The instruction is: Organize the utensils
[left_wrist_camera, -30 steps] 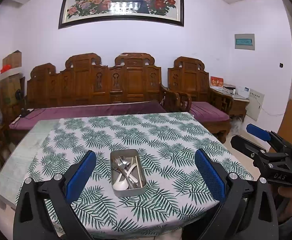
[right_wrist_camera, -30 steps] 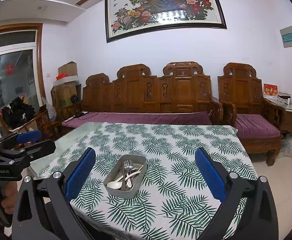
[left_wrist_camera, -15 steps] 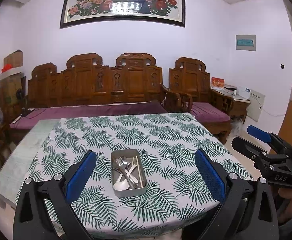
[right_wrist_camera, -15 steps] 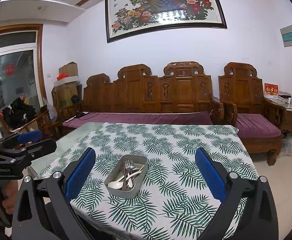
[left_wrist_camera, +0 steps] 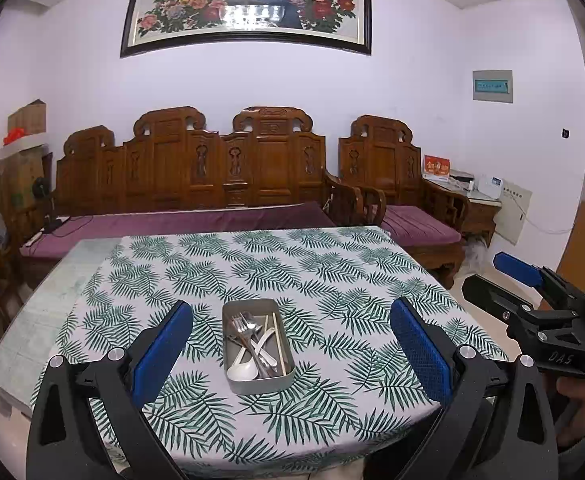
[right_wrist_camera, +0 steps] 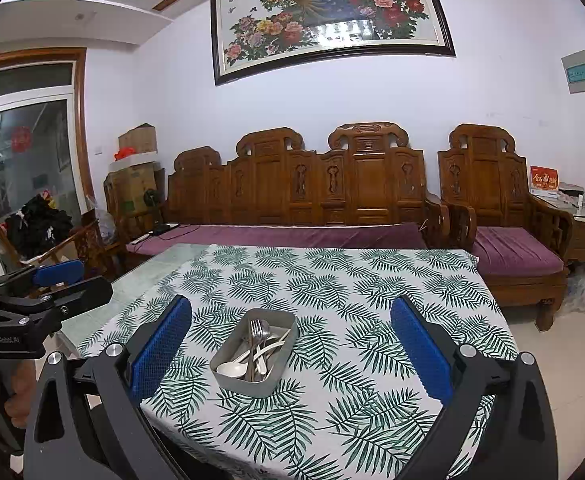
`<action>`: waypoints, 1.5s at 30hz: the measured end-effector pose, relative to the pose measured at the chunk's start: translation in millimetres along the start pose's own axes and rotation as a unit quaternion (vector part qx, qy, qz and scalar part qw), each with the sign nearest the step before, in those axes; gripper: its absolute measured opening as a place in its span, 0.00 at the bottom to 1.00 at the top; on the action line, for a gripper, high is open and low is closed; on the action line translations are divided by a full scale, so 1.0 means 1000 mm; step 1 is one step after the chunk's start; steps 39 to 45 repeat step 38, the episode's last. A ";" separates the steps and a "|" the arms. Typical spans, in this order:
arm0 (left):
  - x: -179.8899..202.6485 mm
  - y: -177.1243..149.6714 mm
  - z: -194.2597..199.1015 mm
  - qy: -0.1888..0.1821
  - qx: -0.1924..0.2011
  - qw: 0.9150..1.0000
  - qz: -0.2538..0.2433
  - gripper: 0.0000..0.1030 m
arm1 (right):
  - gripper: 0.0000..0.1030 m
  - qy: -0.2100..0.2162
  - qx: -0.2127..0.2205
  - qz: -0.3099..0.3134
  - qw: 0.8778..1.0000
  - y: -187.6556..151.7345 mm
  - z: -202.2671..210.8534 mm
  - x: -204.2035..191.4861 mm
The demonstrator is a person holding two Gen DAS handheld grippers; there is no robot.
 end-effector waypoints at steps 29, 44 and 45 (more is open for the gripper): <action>0.002 0.000 0.002 0.002 0.003 1.000 0.000 0.92 | 0.97 0.001 0.000 0.000 1.000 -0.001 -0.001 -0.001; 0.003 0.001 0.002 0.003 0.003 1.000 0.001 0.92 | 0.97 0.001 0.000 -0.001 1.000 -0.001 -0.001 -0.001; 0.003 0.001 0.002 0.003 0.003 1.000 0.001 0.92 | 0.97 0.001 0.000 -0.001 1.000 -0.001 -0.001 -0.001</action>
Point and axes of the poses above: each gripper's, at about its wrist camera, not at the fingertips, and z roughly against the way its jaws point, x to its right, y to its top, the point moved 2 cm from there along -z, roughly the way its jaws point, and after that the axes turned 9 degrees about -x, right-handed, at the moved point
